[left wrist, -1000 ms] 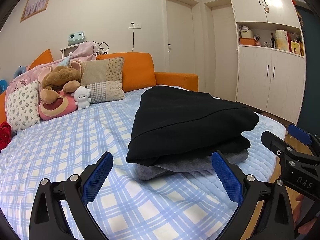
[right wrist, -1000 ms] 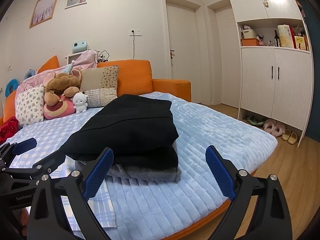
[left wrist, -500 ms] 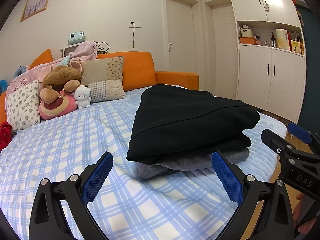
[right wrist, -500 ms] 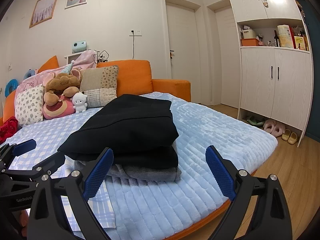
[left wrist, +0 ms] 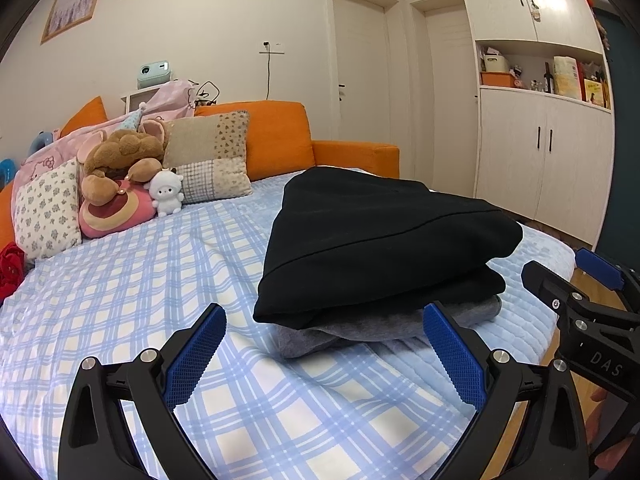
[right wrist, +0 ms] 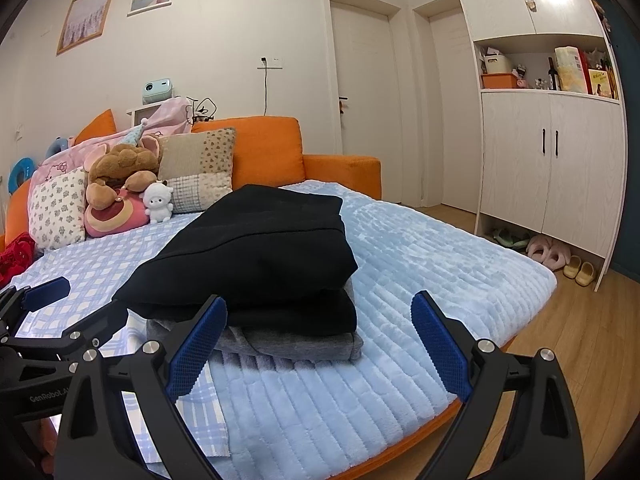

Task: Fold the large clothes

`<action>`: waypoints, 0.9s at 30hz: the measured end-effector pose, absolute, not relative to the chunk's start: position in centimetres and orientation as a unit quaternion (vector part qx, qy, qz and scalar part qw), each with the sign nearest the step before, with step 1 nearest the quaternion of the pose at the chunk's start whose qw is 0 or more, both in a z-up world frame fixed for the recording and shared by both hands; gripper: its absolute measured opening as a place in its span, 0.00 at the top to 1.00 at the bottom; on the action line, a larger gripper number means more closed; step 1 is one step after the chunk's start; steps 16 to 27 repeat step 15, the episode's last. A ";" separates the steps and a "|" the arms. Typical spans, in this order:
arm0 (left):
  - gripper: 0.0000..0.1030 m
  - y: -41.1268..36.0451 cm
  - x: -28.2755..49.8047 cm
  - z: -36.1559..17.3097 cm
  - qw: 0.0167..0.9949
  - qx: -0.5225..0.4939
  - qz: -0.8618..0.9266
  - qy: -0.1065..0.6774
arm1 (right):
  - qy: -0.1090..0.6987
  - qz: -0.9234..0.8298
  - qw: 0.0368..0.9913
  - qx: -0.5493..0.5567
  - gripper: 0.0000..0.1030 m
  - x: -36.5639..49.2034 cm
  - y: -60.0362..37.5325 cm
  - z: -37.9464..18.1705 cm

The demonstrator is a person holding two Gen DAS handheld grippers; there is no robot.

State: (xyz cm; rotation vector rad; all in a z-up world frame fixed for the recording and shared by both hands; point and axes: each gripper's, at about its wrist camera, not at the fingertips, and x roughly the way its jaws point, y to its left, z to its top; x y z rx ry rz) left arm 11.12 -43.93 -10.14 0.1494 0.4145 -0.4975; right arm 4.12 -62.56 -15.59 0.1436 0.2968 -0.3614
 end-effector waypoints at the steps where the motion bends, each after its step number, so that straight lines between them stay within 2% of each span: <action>1: 0.03 -44.0 11.1 -10.1 0.945 0.075 -0.245 0.202 | 0.148 -0.179 0.970 0.073 0.10 4.2 -62.6 -15.7; 27: 0.03 -44.4 10.2 -9.6 0.946 0.086 -0.257 0.180 | 0.153 -0.180 0.969 0.070 0.10 4.3 -62.5 -15.9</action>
